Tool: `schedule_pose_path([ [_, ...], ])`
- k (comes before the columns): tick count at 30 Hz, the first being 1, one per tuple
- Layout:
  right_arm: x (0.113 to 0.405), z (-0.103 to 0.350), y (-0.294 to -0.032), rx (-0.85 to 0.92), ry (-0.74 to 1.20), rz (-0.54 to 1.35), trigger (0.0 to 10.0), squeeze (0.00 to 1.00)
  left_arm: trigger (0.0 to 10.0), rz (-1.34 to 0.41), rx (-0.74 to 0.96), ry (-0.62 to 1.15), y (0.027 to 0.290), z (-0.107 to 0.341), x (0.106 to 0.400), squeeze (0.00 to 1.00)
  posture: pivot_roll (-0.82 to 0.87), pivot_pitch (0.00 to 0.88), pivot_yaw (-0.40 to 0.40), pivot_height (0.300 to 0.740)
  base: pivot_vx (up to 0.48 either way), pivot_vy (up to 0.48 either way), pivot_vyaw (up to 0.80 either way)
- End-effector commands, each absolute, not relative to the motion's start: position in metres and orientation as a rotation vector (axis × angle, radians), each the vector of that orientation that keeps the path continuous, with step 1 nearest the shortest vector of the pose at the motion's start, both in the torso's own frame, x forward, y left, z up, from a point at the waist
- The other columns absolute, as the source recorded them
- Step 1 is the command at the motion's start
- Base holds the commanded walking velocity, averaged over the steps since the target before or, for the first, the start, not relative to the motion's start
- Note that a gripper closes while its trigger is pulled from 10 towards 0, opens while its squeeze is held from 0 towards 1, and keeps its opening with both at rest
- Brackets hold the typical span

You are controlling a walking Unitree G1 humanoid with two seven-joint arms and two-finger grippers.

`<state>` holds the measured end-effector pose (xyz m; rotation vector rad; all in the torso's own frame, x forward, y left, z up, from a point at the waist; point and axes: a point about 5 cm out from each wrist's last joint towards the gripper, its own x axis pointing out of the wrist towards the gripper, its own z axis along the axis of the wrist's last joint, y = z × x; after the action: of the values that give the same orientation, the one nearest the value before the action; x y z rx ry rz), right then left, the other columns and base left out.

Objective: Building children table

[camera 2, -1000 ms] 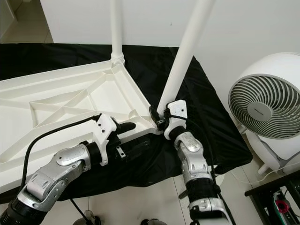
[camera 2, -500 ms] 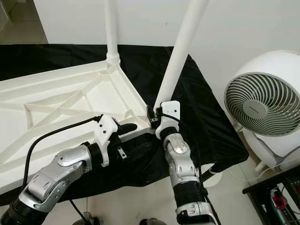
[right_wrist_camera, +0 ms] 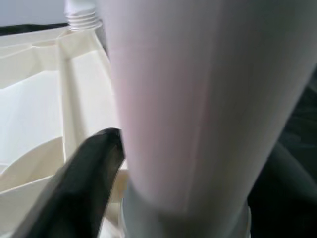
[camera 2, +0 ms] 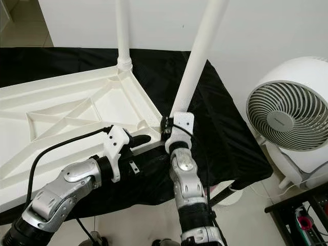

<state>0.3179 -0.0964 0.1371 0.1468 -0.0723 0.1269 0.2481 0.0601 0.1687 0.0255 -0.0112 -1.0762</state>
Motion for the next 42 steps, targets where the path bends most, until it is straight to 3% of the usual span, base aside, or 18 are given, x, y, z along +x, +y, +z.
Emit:
schedule_pose_path([
  [1, 0.317, 0.141, -0.101, 0.154, -0.086, 0.183, 10.0, 1.0, 10.0, -1.131, 0.02, -0.016, 0.058, 0.169, 0.245, 0.0, 0.09, 0.085, -0.114, 0.74, 0.0, 0.0, 0.0],
  [2, 0.317, 0.141, -0.101, 0.154, -0.086, 0.183, 10.0, 1.0, 10.0, -1.131, 0.02, -0.016, 0.058, 0.169, 0.245, 0.0, 0.09, 0.085, -0.114, 0.74, 0.0, 0.0, 0.0],
  [3, 0.315, 0.145, -0.106, 0.12, -0.103, 0.255, 10.0, 0.0, 10.0, -1.129, 0.021, -0.018, 0.058, 0.169, 0.245, 0.0, 0.1, 0.079, -0.12, 0.74, 0.0, 0.0, 0.0],
  [12, 0.312, 0.148, -0.121, 0.034, -0.133, 0.415, 10.0, 0.0, 10.0, -1.117, 0.02, -0.023, 0.06, 0.17, 0.246, 0.0, 0.1, 0.074, -0.12, 0.74, 0.0, 0.0, 0.0],
  [20, 0.324, 0.15, -0.158, -0.113, -0.109, 0.644, 10.0, 0.0, 10.0, -1.119, 0.024, -0.02, 0.062, 0.171, 0.247, 0.0, 0.1, 0.07, -0.101, 0.74, 0.0, 0.0, 0.0],
  [34, 0.347, 0.15, -0.164, -0.162, -0.048, 0.764, 10.0, 0.0, 10.0, -1.12, 0.019, -0.026, 0.061, 0.173, 0.249, 0.0, 0.1, 0.083, -0.094, 0.74, 0.0, 0.0, 0.0],
  [35, 0.35, 0.15, -0.161, -0.155, -0.047, 0.767, 3.0, 0.0, 10.0, -1.119, 0.019, -0.027, 0.061, 0.173, 0.249, 0.0, 0.1, 0.085, -0.092, 0.74, 0.0, 0.0, 0.0],
  [38, 0.352, 0.149, -0.159, -0.149, -0.047, 0.774, 3.0, 0.0, 10.0, -1.119, 0.019, -0.027, 0.061, 0.173, 0.249, 0.0, 0.1, 0.085, -0.092, 0.74, 0.0, 0.0, 0.0],
  [39, 0.352, 0.148, -0.157, -0.141, -0.046, 0.785, 0.0, 0.0, 10.0, -1.118, 0.018, -0.027, 0.061, 0.173, 0.249, 0.0, 0.1, 0.088, -0.092, 0.74, 0.0, 0.0, 0.0],
  [42, 0.353, 0.148, -0.155, -0.137, -0.05, 0.798, 0.0, 0.0, 10.0, -1.116, 0.017, -0.027, 0.061, 0.173, 0.249, 0.0, 0.1, 0.088, -0.092, 0.74, 0.0, 0.0, 0.0],
])
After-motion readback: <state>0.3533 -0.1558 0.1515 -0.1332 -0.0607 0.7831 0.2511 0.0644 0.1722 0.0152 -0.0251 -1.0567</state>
